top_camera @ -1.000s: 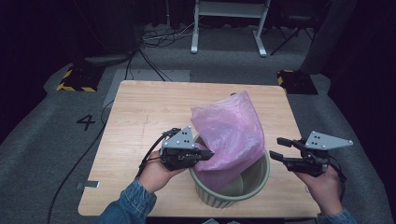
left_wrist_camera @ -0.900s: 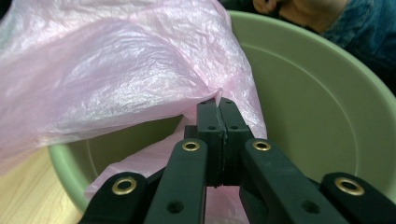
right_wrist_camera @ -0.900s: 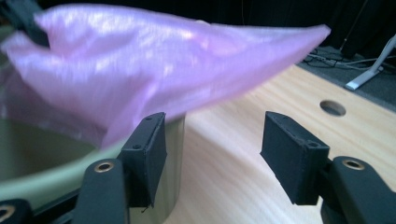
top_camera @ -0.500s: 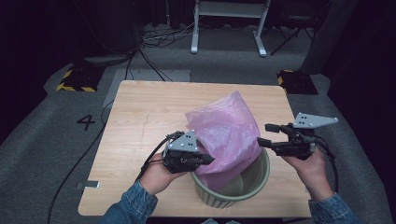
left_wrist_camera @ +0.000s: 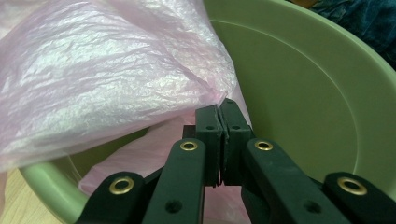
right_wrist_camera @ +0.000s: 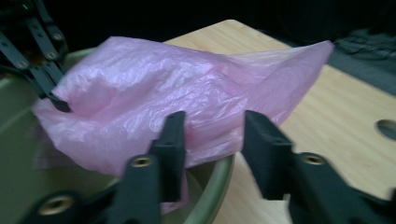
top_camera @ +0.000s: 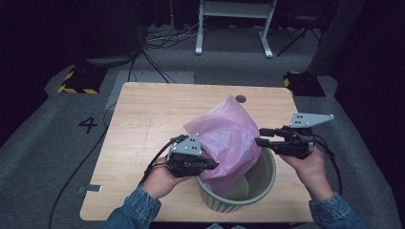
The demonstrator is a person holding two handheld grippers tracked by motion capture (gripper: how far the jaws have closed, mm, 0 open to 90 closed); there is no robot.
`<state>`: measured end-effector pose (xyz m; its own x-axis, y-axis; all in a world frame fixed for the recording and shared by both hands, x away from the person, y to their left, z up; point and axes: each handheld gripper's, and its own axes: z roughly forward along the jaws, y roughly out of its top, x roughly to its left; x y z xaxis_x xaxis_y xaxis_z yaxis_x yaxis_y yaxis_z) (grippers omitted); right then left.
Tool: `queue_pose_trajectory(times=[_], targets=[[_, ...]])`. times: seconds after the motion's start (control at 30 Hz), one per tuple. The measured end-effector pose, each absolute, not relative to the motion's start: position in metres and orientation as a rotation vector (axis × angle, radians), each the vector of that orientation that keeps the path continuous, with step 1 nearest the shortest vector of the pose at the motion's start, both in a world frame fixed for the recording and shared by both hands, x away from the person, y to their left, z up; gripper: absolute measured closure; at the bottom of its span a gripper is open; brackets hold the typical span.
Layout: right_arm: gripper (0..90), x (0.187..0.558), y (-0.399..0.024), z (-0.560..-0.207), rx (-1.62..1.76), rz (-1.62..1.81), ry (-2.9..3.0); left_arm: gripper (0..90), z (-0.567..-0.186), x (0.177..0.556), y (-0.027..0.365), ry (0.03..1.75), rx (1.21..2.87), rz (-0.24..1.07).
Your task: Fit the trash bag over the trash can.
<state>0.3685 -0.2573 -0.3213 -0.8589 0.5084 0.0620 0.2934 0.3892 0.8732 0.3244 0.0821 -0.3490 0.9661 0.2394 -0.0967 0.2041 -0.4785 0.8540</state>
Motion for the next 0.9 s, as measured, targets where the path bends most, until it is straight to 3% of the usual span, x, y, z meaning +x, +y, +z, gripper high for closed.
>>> queue_pose_trajectory(times=[0.13, 0.37, 0.43, 0.5, 0.57, 0.63, 0.7, 0.9], targets=[[89.7, 0.361, -0.258, -0.319, 0.646, 1.426, 2.421, 88.0, -0.348, 0.324, 0.084, 0.311, 2.079, 0.050], [89.5, 0.346, -0.263, -0.313, 0.605, 1.451, 2.420, 88.2, -0.349, 0.323, 0.088, 0.312, 2.066, 0.048], [65.1, 0.348, -0.266, -0.311, 0.646, 1.488, 2.385, 88.2, -0.350, 0.323, 0.088, 0.314, 2.069, 0.045], [46.4, 0.355, -0.267, -0.311, 0.709, 1.543, 2.356, 88.2, -0.350, 0.324, 0.087, 0.313, 2.070, 0.044], [38.0, 0.363, -0.265, -0.313, 0.754, 1.565, 2.356, 88.2, -0.350, 0.324, 0.087, 0.312, 2.071, 0.043], [37.0, 0.369, -0.260, -0.316, 0.775, 1.538, 2.378, 88.2, -0.350, 0.324, 0.088, 0.310, 2.076, 0.041], [42.4, 0.375, -0.253, -0.320, 0.789, 1.504, 2.418, 88.2, -0.351, 0.325, 0.088, 0.310, 2.074, 0.039], [81.7, 0.368, -0.242, -0.321, 0.699, 1.351, 2.418, 88.2, -0.348, 0.321, 0.090, 0.304, 2.062, 0.051]])
